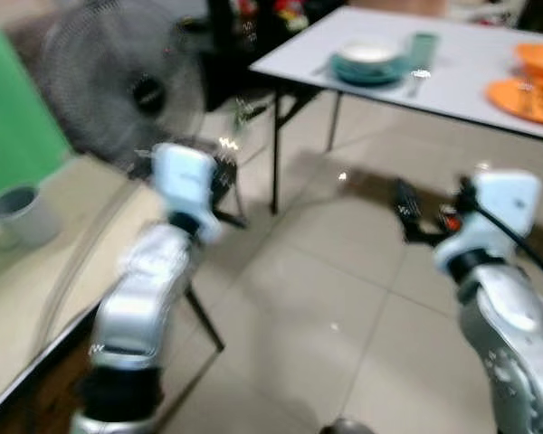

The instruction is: Setting the table

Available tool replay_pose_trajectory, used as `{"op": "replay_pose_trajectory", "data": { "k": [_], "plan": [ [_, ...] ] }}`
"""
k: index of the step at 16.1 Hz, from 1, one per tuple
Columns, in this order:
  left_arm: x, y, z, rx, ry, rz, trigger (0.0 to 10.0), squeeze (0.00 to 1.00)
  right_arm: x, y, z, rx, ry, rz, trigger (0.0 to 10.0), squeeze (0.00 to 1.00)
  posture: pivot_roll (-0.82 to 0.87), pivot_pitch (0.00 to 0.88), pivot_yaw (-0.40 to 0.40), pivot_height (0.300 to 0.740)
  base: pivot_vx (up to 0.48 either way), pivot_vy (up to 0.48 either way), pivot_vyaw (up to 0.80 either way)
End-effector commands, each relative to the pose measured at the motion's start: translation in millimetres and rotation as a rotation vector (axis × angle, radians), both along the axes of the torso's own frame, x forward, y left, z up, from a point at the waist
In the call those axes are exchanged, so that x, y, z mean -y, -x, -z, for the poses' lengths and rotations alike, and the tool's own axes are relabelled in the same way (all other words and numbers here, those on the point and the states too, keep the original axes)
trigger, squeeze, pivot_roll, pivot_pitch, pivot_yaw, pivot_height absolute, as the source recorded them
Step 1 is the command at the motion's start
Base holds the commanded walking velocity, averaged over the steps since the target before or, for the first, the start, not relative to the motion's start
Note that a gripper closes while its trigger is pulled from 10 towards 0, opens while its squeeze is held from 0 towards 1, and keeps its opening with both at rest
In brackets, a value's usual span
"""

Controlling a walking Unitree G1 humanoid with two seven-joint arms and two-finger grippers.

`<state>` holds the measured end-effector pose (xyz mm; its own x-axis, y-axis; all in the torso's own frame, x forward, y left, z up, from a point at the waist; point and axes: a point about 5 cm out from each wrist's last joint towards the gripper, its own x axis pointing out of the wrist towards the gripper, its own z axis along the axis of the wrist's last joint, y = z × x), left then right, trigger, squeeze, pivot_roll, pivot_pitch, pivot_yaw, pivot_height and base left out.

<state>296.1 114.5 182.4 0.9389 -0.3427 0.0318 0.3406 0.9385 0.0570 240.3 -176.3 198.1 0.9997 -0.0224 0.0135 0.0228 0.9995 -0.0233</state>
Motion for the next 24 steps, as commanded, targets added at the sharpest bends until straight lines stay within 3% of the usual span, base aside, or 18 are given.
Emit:
{"op": "replay_pose_trajectory", "data": {
  "k": [1, 4, 7, 9, 11, 13, 14, 15, 18, 19, 20, 21, 24],
  "plan": [
    [1.1, -1.4, -12.5, 0.047, -0.004, 0.01, 10.0, 0.0, -3.1, 3.3, -5.0, 0.02, -0.006, -0.01, 10.0, 0.0, -0.07, 0.0, 0.085, 0.74, 0.0, 0.0, -0.79],
    [-6.0, 12.3, -1.9, -0.009, -0.035, 0.018, 10.0, 0.0, -5.2, 1.4, -0.4, -0.003, -0.053, -0.022, 10.0, 0.0, -0.04, 0.0, 0.067, 0.74, 0.0, 0.0, -0.79],
    [-3.3, 6.2, -9.8, -0.017, 0.008, 0.007, 10.0, 0.0, -5.8, -1.4, -3.7, -0.004, -0.076, -0.037, 10.0, 0.0, -0.01, 0.0, 0.038, 0.74, 0.0, 0.0, -0.76],
    [-6.2, 12.9, -10.9, -0.029, 0.009, -0.007, 10.0, 0.0, -7.8, -4.0, -2.4, -0.015, -0.071, -0.069, 10.0, 0.0, 0.02, 0.0, 0.02, 0.74, 0.0, 0.0, -0.75],
    [-7.0, 21.7, -10.1, 0.0, -0.009, 0.072, 10.0, 0.0, -15.8, -3.0, 1.4, -0.027, -0.032, -0.078, 10.0, 0.0, -0.03, 0.0, 0.068, 0.74, 0.0, 0.0, -0.74],
    [-2.5, 18.2, -4.5, 0.012, -0.02, 0.099, 10.0, 0.0, -11.0, 3.0, 0.0, -0.02, -0.005, -0.026, 10.0, 0.0, -0.07, 0.0, 0.101, 0.74, 0.0, 0.0, -0.74],
    [2.5, 16.8, 1.0, 0.006, -0.056, 0.106, 10.0, 0.0, -2.3, 6.6, -1.2, -0.009, -0.054, 0.026, 10.0, 0.0, -0.06, 0.0, 0.101, 0.74, 0.0, 0.0, -0.74],
    [1.9, 16.1, 1.1, 0.007, -0.065, 0.079, 10.0, 0.0, 1.1, 5.7, 0.3, -0.009, -0.039, 0.04, 10.0, 0.0, -0.03, 0.0, 0.09, 0.74, 0.0, 0.0, -0.73],
    [-12.2, 12.6, -1.3, 0.016, -0.031, -0.002, 10.0, 0.0, -15.0, 1.5, 4.7, -0.011, 0.106, -0.059, 10.0, 0.0, -0.04, 0.0, 0.076, 0.74, 0.0, 0.0, -0.16],
    [-14.1, 11.8, 1.0, 0.012, -0.013, -0.004, 10.0, 0.0, -16.6, 2.9, 5.8, -0.014, 0.112, -0.068, 10.0, 0.0, -0.05, 0.0, 0.076, 0.74, 0.0, 0.0, 0.0],
    [-13.7, 10.8, 2.5, 0.011, -0.014, -0.009, 10.0, 0.0, -14.4, 3.4, 6.1, -0.017, 0.11, -0.055, 10.0, 0.0, -0.05, 0.0, 0.07, 0.74, 0.0, 0.0, 0.0],
    [-9.4, 9.6, 3.2, 0.014, -0.033, -0.018, 10.0, 0.0, -8.0, 0.5, 6.3, -0.025, 0.044, -0.036, 10.0, 0.0, -0.03, 0.0, 0.053, 0.74, 0.0, 0.0, 0.0],
    [-12.0, 14.9, 1.4, 0.017, -0.043, -0.031, 10.0, 0.0, -11.6, -5.3, 8.2, -0.036, 0.009, -0.078, 10.0, 0.0, 0.02, 0.0, 0.027, 0.74, 0.24, 0.0, -0.53]
  ]
}}
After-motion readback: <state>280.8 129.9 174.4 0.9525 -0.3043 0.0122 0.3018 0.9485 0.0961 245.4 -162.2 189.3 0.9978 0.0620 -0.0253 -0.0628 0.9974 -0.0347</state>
